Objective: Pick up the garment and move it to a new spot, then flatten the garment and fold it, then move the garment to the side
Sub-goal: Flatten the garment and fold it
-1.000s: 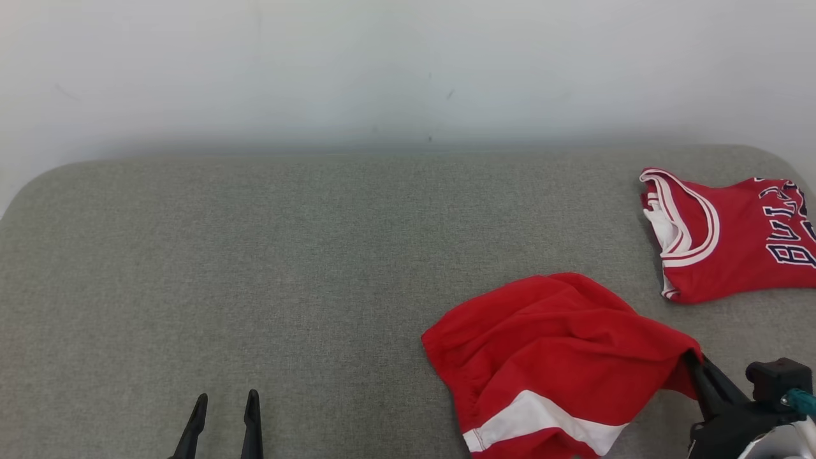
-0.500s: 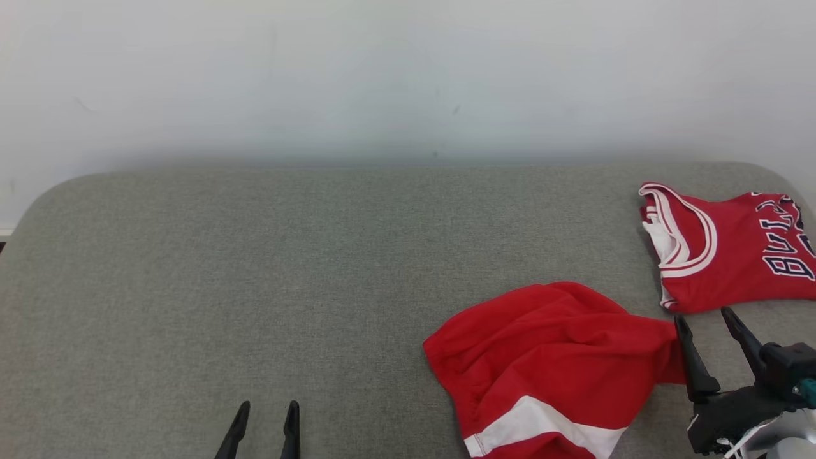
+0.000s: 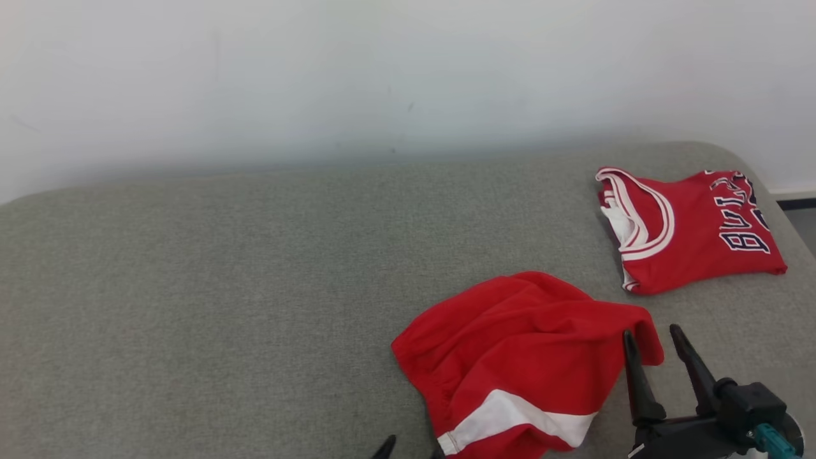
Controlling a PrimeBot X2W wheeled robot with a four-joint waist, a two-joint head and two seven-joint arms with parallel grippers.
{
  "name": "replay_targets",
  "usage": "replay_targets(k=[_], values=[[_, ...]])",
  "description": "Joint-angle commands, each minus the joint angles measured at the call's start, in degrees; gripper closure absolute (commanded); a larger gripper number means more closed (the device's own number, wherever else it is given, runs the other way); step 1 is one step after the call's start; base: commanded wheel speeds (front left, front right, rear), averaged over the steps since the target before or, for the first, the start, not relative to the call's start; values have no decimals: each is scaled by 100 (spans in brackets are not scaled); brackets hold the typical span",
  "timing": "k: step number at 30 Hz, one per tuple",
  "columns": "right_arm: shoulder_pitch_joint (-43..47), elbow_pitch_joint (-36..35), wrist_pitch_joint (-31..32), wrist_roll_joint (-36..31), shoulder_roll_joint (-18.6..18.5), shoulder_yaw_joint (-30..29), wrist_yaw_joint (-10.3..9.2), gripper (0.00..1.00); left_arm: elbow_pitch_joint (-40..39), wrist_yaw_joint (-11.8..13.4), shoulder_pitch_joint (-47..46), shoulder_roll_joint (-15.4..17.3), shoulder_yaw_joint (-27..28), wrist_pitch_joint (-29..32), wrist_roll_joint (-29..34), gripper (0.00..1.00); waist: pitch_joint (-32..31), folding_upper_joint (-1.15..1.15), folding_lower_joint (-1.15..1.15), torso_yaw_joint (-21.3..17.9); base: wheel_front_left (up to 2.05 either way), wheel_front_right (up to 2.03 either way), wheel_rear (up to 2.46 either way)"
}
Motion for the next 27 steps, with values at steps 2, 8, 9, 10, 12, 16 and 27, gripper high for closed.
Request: replay_targets(k=[2, 8, 9, 10, 12, 16, 27], values=[[96, -46, -7, -60, 147, -17, -10, 0, 190, 8, -267, -50, -404, -9, -209, 0, 142, 0, 0, -173, 0, 0, 0], [45, -14, -7, -51, 331, -5, -10, 0, 775, 7, -737, -41, -960, -8, -922, 0, 305, 0, 0, -402, 0, 0, 0], [15, -28, -8, -84, 342, 2, -10, 0, 883, 7, -796, 3, -1041, -8, -1005, 0, 324, 0, 0, -435, 0, 0, 0], [3, -39, -7, -99, 349, -5, -10, 0, 954, 6, -863, 46, -1136, -9, -1102, 0, 338, 0, 0, -458, 0, 0, 0], [-17, -46, -7, -90, 354, -9, -10, 0, 1013, 7, -990, 126, -1182, -8, -1265, 0, 372, 0, 0, -498, 0, 0, 0], [-16, -72, -8, -93, 367, -20, -10, 0, 1080, 6, -1102, 142, -1209, -8, -1454, 0, 402, 0, 0, -528, 0, 0, 0], [81, -122, -8, -111, 399, -104, -10, 0, 569, 6, -1392, 320, -705, -8, -1327, 100, 458, 0, 0, -351, 0, 0, 0]])
